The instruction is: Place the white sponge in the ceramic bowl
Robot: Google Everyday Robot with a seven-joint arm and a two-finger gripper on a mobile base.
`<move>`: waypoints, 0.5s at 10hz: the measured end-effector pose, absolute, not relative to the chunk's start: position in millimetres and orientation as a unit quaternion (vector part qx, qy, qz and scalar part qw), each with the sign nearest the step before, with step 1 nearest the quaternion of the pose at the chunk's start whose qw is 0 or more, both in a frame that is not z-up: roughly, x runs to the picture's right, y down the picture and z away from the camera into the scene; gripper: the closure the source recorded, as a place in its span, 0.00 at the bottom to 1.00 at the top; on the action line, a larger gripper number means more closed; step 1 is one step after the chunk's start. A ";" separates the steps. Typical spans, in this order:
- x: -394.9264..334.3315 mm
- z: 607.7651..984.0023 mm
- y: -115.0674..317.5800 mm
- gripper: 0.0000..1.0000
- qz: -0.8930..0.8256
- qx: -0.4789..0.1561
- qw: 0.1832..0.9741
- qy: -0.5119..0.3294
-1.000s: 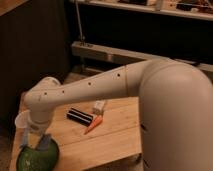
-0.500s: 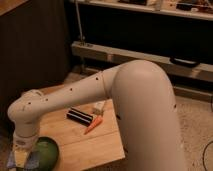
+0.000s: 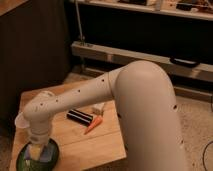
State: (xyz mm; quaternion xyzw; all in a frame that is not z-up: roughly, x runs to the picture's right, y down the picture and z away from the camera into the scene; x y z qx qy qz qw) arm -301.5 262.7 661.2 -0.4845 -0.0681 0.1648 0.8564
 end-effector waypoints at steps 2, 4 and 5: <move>-294.9 680.9 253.6 0.20 0.190 -0.483 0.852 -0.063; -298.7 684.0 249.8 0.20 0.206 -0.509 0.832 -0.081; -299.2 681.4 246.1 0.20 0.212 -0.529 0.816 -0.093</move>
